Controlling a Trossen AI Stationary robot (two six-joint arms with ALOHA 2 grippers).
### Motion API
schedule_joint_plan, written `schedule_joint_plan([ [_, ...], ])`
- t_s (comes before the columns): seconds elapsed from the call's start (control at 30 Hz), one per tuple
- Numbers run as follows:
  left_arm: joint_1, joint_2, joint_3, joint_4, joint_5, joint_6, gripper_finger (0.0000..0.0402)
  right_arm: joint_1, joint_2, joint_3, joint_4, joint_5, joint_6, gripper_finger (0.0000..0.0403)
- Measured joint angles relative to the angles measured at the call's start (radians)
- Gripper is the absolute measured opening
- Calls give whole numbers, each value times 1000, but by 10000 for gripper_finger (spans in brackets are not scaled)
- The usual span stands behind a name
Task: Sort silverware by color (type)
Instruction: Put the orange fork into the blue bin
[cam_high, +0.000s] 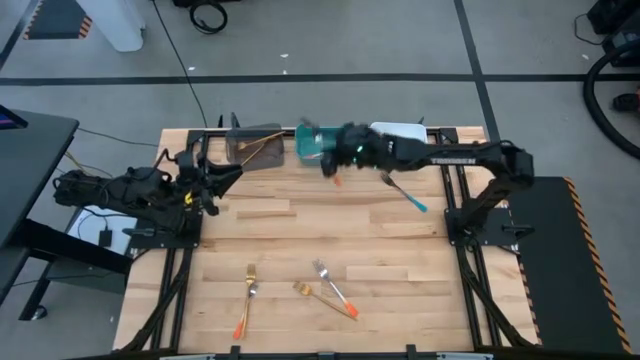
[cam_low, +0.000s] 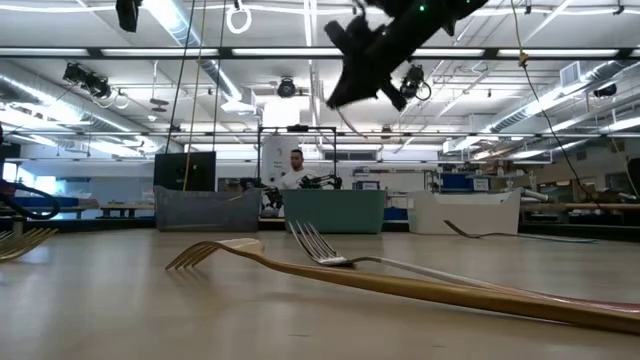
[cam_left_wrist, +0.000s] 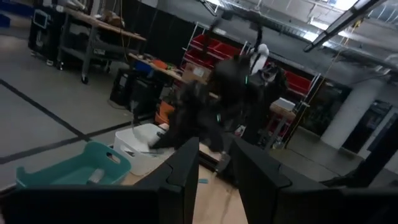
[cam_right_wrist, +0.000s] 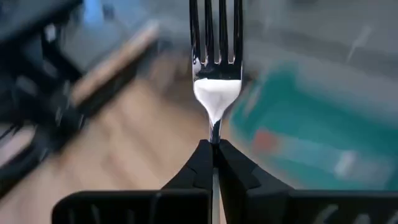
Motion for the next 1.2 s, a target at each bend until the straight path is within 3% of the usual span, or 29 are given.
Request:
schedule_joint_plan([
  [0.17,74,0,0,0,-1,22,105,-85,-37,1,218,37,-204,11],
  [0.43,231,0,0,-2,-1,99,105,-216,-20,1,280,-72,-440,13],
  [0.77,471,0,0,52,0,171,105,-410,87,2,381,-459,-702,13],
  [0.97,581,-2,0,134,-1,124,105,-496,147,2,393,-771,-677,13],
  [1.2,666,-1,1,134,0,12,105,-554,230,2,451,-910,-557,13],
])
